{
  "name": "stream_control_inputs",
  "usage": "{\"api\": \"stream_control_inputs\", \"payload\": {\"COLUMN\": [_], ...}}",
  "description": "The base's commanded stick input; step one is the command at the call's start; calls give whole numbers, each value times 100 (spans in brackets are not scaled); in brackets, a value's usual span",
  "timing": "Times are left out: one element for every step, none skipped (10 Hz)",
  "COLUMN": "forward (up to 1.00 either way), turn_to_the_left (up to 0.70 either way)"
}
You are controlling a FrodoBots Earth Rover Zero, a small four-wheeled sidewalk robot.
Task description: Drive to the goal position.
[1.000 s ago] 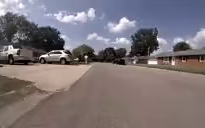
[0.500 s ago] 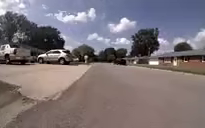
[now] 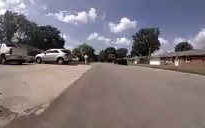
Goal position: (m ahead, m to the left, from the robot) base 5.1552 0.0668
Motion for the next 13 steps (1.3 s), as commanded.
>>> {"api": "stream_control_inputs", "payload": {"forward": [100,100,100,100,100,100,100,100,100,100,100,100,100], "turn_to_the_left": [0,0,0,0,0,0,0,0,0,0,0,0,0]}}
